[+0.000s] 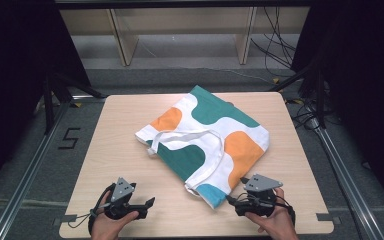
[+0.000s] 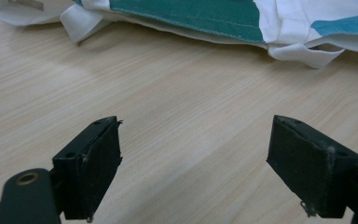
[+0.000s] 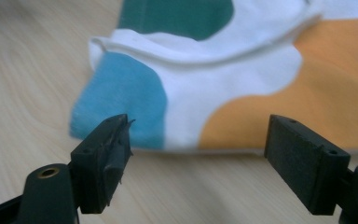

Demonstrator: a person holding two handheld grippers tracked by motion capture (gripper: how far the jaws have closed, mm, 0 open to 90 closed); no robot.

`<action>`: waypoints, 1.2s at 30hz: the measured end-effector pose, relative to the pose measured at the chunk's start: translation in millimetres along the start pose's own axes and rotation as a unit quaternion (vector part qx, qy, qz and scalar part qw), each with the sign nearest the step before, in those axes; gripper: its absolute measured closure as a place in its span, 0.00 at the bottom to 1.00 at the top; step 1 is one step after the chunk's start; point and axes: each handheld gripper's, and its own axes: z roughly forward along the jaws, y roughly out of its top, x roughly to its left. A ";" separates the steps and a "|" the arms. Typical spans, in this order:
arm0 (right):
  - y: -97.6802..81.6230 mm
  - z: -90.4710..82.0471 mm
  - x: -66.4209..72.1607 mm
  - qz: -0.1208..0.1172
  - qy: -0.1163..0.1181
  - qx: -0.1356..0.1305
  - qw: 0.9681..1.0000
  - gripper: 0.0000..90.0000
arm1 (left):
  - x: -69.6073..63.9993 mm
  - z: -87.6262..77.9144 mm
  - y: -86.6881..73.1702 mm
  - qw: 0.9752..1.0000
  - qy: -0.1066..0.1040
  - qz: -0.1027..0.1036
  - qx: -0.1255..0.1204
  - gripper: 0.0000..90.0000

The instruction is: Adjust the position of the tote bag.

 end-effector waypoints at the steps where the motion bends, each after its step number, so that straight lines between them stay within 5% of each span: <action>1: 2.5 2.4 0.8 -0.016 0.003 -0.005 1.000 0.30 | -1.4 0.3 -0.4 1.000 -0.004 -0.010 -0.007 0.18; 3: 9.8 11.2 7.7 -0.039 0.023 -0.005 0.999 0.34 | -0.5 -3.7 -0.5 1.000 0.002 0.011 0.000 0.18; 6: 14.8 18.5 14.5 -0.051 0.025 0.005 0.998 0.34 | 0.0 -3.9 -1.3 1.000 0.004 0.011 0.003 0.18; 9: 18.8 24.8 22.5 -0.064 0.032 0.010 0.997 0.36 | -2.4 -2.4 -2.1 1.000 0.003 -0.014 -0.010 0.18; 11: 21.6 28.4 27.3 -0.071 0.035 0.012 0.997 0.37 | 0.1 -4.7 -1.8 1.000 0.008 0.009 0.005 0.18; 14: 25.3 33.2 31.4 -0.082 0.046 0.012 0.996 0.38 | -2.7 -2.8 -2.3 1.000 0.000 -0.009 -0.007 0.18; 18: 26.6 37.7 36.6 -0.101 0.044 0.020 0.994 0.39 | -1.3 -2.3 -2.0 1.000 -0.001 0.010 -0.003 0.18; 19: 27.4 42.7 39.3 -0.112 0.040 0.032 0.992 0.43 | -3.3 -2.2 -2.2 1.000 -0.002 -0.006 -0.008 0.18; 21: 27.3 44.6 41.7 -0.109 0.031 0.039 0.993 0.44 | -0.1 -4.8 -0.6 1.000 0.000 0.019 0.005 0.18; 25: 27.1 50.1 46.5 -0.123 0.025 0.050 0.991 0.45 | -2.7 -3.4 -1.5 1.000 -0.001 0.004 -0.007 0.18; 27: 26.0 52.2 46.7 -0.134 0.024 0.059 0.989 0.48 | -0.7 -4.5 -0.4 1.000 -0.001 0.018 0.004 0.18; 35: 23.4 48.9 46.6 -0.134 0.022 0.062 0.989 0.58 | -3.5 -2.8 -0.7 1.000 -0.007 0.009 -0.001 0.18; 36: 22.4 46.0 46.0 -0.120 0.020 0.065 0.990 0.59 | -5.0 -2.9 -1.3 1.000 -0.008 0.006 -0.005 0.18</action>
